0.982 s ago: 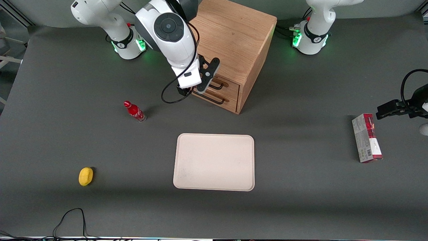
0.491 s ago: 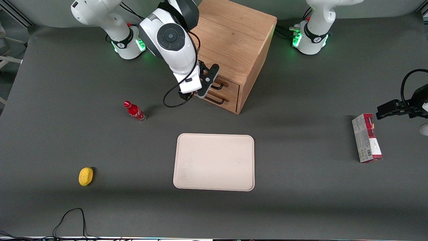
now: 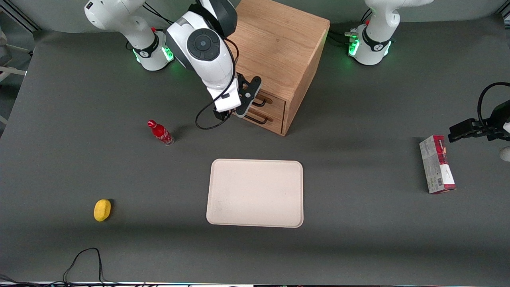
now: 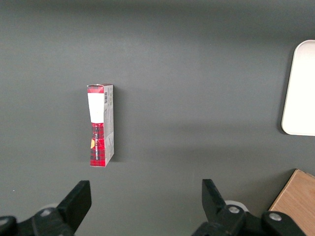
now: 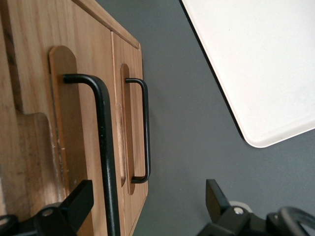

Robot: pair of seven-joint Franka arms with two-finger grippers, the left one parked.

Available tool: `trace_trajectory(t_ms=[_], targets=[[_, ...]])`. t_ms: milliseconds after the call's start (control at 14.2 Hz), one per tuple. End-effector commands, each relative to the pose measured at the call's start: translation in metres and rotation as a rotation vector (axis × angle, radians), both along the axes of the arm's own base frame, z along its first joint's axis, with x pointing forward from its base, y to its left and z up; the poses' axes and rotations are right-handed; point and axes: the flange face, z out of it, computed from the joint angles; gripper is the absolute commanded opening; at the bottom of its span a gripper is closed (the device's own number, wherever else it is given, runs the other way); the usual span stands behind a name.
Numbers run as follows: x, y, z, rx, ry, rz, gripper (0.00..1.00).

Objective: Open upper drawer
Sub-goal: 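Pull the upper drawer handle outward with the right gripper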

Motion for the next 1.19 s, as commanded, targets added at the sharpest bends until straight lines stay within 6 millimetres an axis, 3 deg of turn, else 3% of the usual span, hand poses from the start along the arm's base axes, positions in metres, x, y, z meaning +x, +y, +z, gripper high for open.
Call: trace_trajectory(t_ms=[0,421,772,1123], targets=[[0.004,0.006,-0.028,0.004,0.005,0.017,1.0],[0.011,0.008,-0.044,0.0,0.0,0.011,1.0],[0.014,0.005,-0.042,0.001,-0.006,0.006,1.0],[0.038,-0.014,-0.033,-0.006,-0.04,0.013,1.0]])
